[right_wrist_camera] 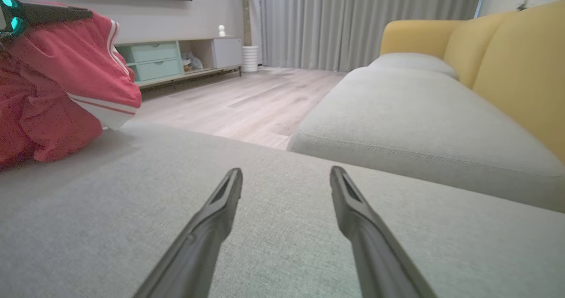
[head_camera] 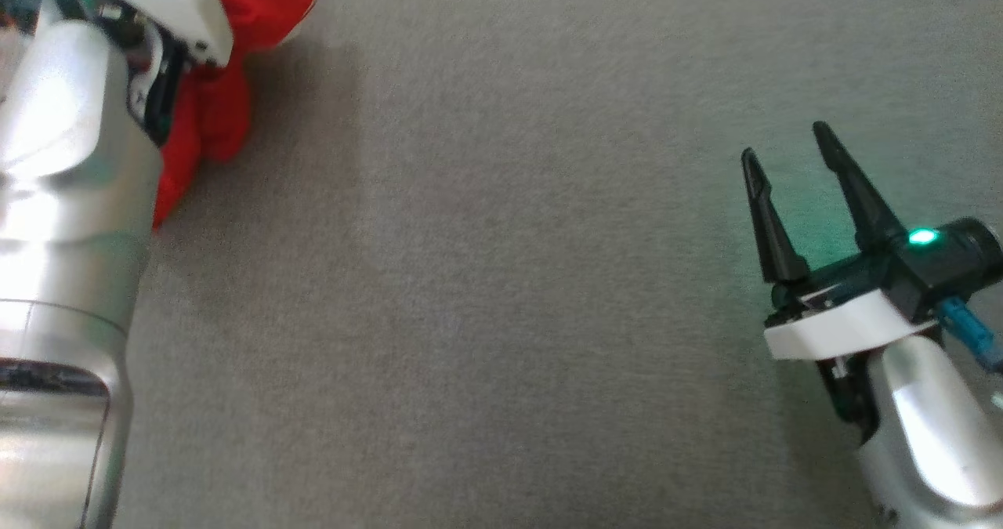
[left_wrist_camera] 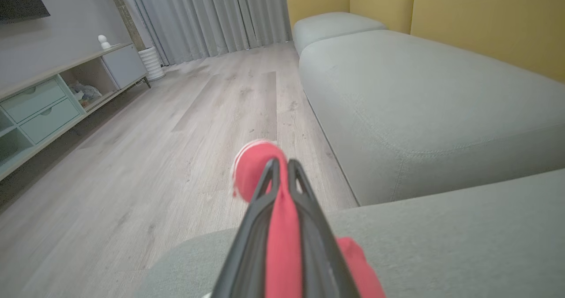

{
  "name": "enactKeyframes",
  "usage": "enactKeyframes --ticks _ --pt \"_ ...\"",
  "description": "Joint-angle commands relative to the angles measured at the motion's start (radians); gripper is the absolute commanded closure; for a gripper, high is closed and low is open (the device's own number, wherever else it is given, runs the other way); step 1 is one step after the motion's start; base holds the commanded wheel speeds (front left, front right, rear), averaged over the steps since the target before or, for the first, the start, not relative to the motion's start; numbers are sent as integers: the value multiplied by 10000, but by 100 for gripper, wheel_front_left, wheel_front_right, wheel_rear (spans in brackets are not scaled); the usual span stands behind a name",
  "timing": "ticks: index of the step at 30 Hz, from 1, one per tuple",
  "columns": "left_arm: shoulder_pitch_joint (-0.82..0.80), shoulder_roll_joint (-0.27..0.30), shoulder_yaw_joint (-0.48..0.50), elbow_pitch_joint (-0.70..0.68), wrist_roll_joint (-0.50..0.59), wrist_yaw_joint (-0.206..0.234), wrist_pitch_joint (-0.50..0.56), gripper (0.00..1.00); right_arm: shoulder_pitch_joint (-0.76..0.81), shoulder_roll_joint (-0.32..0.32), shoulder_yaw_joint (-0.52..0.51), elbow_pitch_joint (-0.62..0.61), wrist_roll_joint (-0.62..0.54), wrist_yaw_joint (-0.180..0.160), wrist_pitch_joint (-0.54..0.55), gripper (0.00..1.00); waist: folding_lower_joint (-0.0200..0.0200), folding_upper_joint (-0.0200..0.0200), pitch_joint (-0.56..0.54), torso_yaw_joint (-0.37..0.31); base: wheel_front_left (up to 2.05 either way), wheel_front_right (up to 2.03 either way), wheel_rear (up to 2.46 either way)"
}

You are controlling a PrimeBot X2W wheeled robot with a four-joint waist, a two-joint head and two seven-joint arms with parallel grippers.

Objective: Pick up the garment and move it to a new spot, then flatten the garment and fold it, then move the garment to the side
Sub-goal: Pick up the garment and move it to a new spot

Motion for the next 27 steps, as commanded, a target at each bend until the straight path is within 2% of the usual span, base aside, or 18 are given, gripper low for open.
enactKeyframes --ticks 1,7,12,20,25,27 --pt "-483 643 57 -443 -139 19 -41 100 273 90 161 -267 99 -7 6 0 0 0 -873 -710 0 0 0" --pt "-492 1221 -1562 -2659 -1553 19 541 100 909 674 -50 -471 172 -7 6 0 0 0 -1987 -1843 0 0 0" --pt "-232 1541 -2127 -4469 -2496 18 980 100 1264 895 -219 -690 183 -7 6 0 0 0 -2439 -2861 0 0 0" --pt "1189 1058 -2791 -6170 -2875 151 1121 100 1278 1212 -181 -955 244 -7 6 0 0 0 -2072 -4157 0 0 0" --pt "2802 726 -3590 -5929 -2649 317 726 100 1127 1405 -88 -933 309 -7 6 0 0 0 -1503 -4671 0 0 0" --pt "3405 623 -3941 -5589 -2271 505 129 100 1042 1467 -29 -895 324 -7 6 0 0 0 -1248 -4797 0 0 0"
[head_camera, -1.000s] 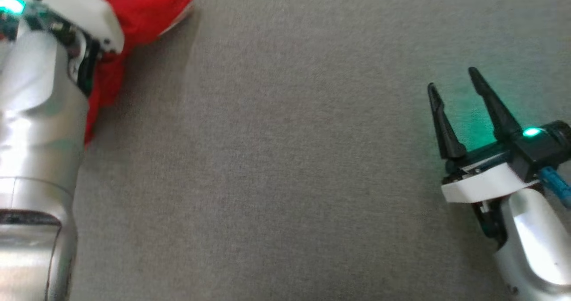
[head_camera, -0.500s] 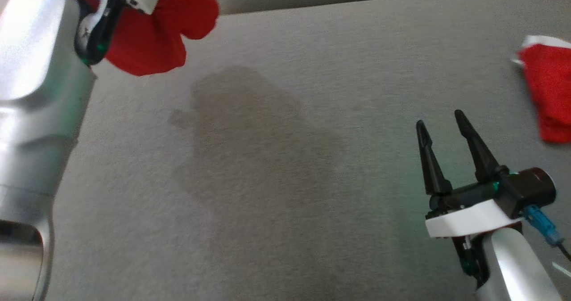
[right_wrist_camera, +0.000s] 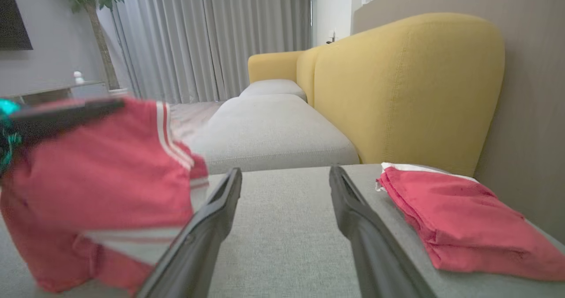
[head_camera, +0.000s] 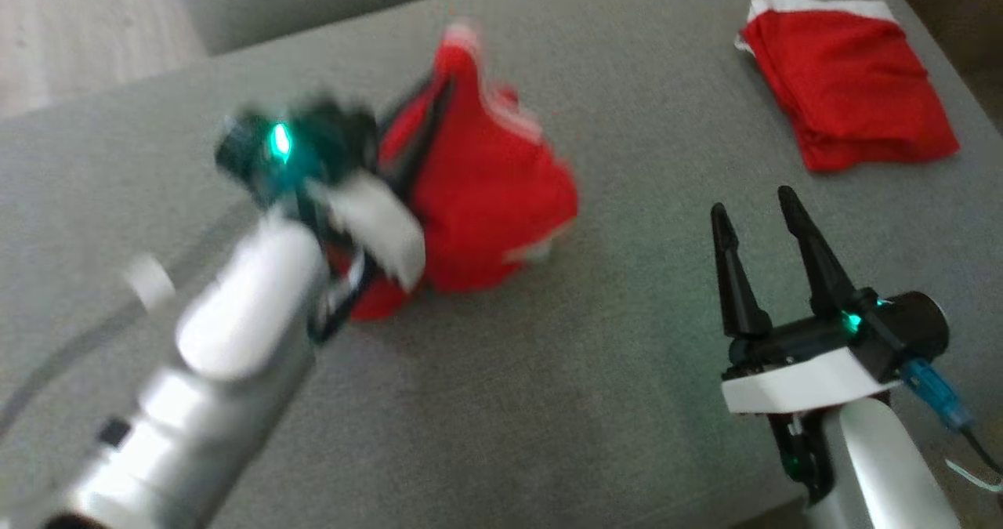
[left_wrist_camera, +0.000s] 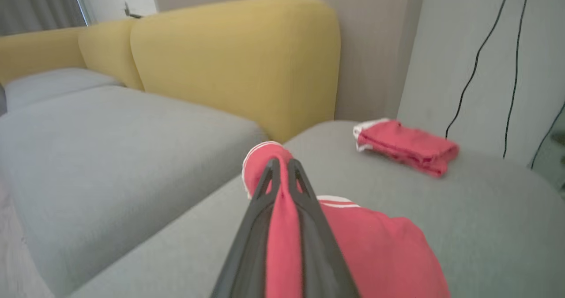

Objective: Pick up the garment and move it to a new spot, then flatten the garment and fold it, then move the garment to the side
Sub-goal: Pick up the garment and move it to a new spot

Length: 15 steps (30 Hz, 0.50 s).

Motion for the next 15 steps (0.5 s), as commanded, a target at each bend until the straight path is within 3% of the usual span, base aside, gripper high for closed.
enactKeyframes --ticks 1,4,6,7,10,15 --pt "53 221 31 118 513 237 -614 100 -397 99 311 -271 62 -7 4 0 -1 0 524 -356 0 0 0" --pt "841 -49 -325 1052 952 693 -1635 100 -521 162 423 -147 73 -7 4 0 -1 0 756 -424 0 0 0" --pt "1191 -253 -375 1635 1122 1062 -2188 14 -585 192 470 -39 76 -7 4 0 -1 0 820 -396 0 0 0" --pt "1345 -385 -289 1846 1114 1264 -2381 0 -605 204 498 23 75 -7 4 0 -1 0 811 -356 0 0 0" --pt "1761 -743 80 1972 1163 1822 -2661 0 -569 226 513 198 75 -7 4 0 -1 0 619 -74 0 0 0" --pt "2787 -961 1286 350 1609 2605 -2684 0 -371 235 455 483 107 -7 4 0 -1 0 89 455 0 0 0"
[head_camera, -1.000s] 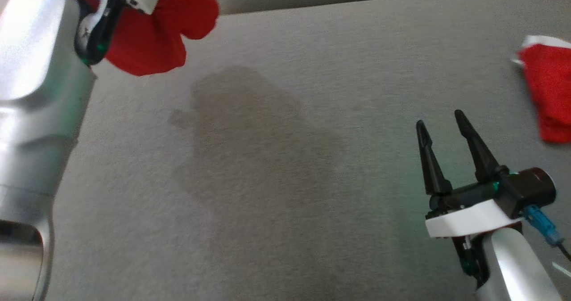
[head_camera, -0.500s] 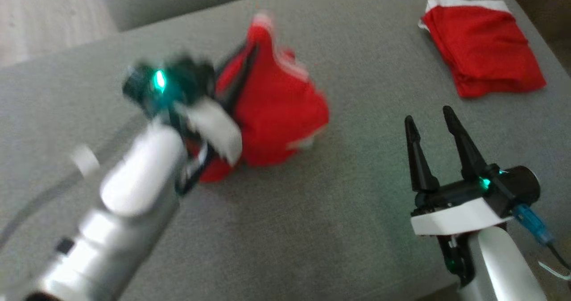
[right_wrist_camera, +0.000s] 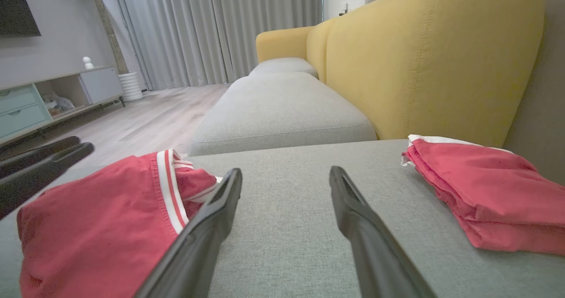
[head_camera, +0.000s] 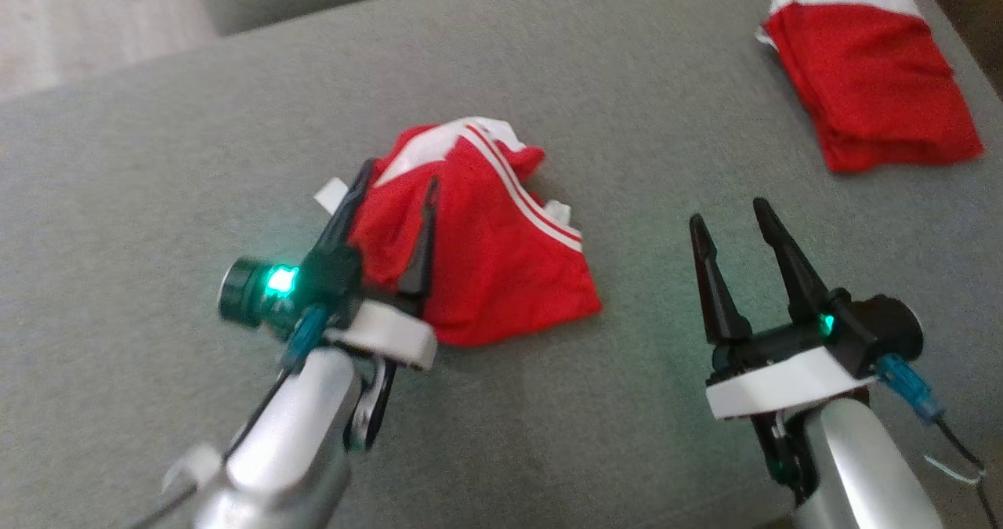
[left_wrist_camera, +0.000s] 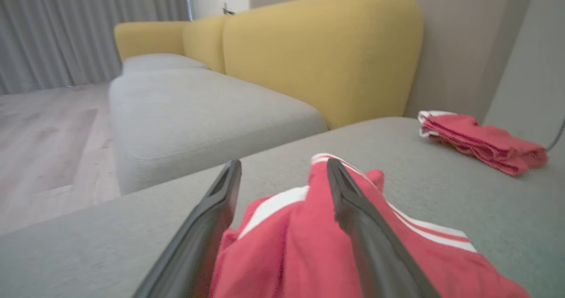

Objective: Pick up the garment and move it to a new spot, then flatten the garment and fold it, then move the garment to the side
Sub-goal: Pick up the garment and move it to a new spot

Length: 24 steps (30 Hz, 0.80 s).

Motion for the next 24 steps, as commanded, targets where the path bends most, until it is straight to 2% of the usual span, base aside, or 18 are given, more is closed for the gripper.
enactKeyframes --ticks 1,6,13,18,24 --pt "713 58 883 -882 209 233 -89 0 72 62 140 -166 98 -7 4 0 0 0 -667 601 0 0 0" --pt "2716 -287 2429 -2383 699 475 -91 0 520 29 -14 70 176 -7 4 0 0 0 -1554 1359 0 0 0" --pt "4835 -708 4056 -3609 1459 250 -92 0 1302 20 -254 189 258 -7 4 0 0 0 -2545 2178 0 0 0" --pt "5983 -892 4592 -4222 1878 -94 -92 0 1864 54 -613 141 255 -7 4 0 0 0 -2958 2603 0 0 0" --pt "6756 -969 4890 -4469 2236 -281 -93 0 2263 85 -717 126 206 -7 4 0 0 0 -3126 2854 0 0 0"
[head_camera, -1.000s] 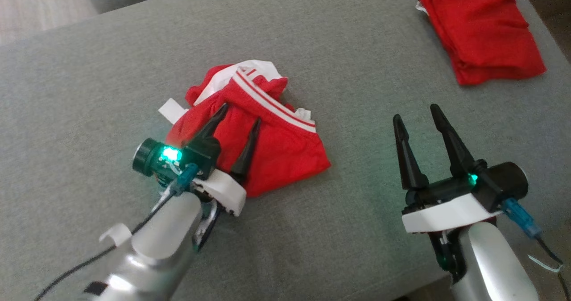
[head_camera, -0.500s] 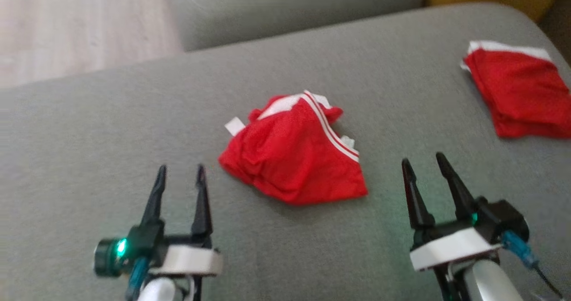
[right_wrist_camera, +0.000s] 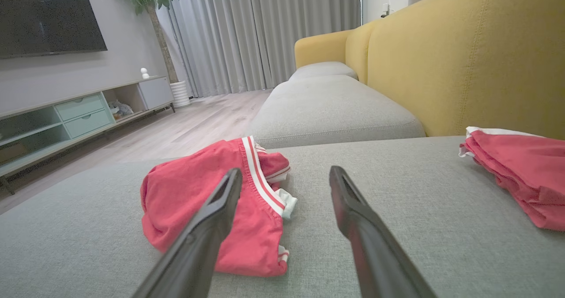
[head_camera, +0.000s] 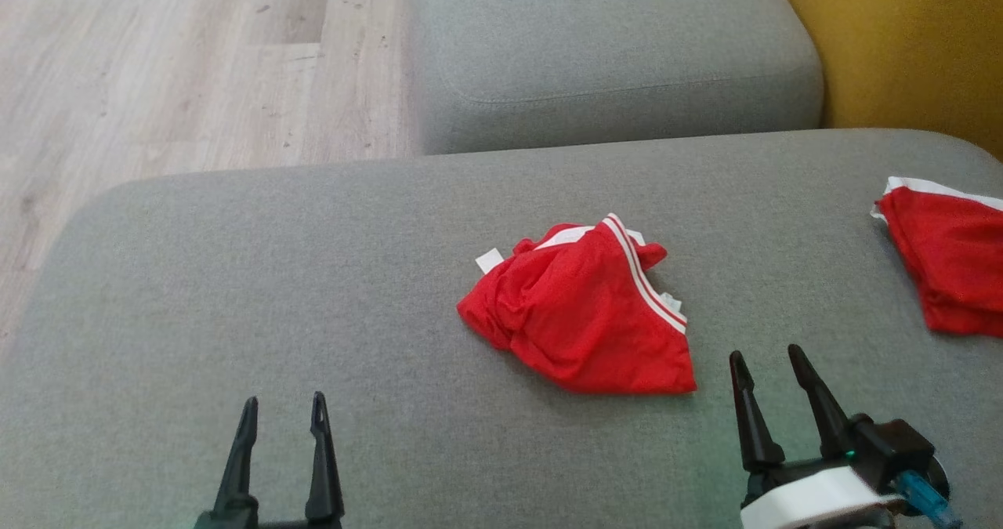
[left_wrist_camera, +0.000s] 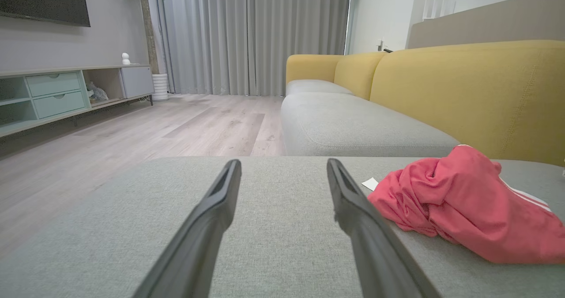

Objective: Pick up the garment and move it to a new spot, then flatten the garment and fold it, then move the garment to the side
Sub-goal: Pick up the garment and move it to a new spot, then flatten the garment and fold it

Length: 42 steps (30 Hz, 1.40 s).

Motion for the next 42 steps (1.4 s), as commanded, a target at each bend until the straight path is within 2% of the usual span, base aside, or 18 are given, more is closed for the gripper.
enactKeyframes --ticks 1,29,37,42 --pt "-381 -86 404 -410 107 -35 -81 0 -302 -35 186 -326 4 -7 -38 0 2 -1 -44 66 0 0 0" --pt "-368 -102 353 -396 480 -109 -82 0 -363 -13 360 -305 106 -7 -38 0 2 -1 214 32 0 0 0" --pt "-347 -102 131 -290 457 -168 -82 0 -342 -13 417 -259 90 -7 -38 0 2 -1 135 -65 0 0 0" --pt "-524 -102 -274 -101 395 -365 -82 0 -391 -13 317 -328 84 -7 -38 0 2 -1 266 -353 0 0 0"
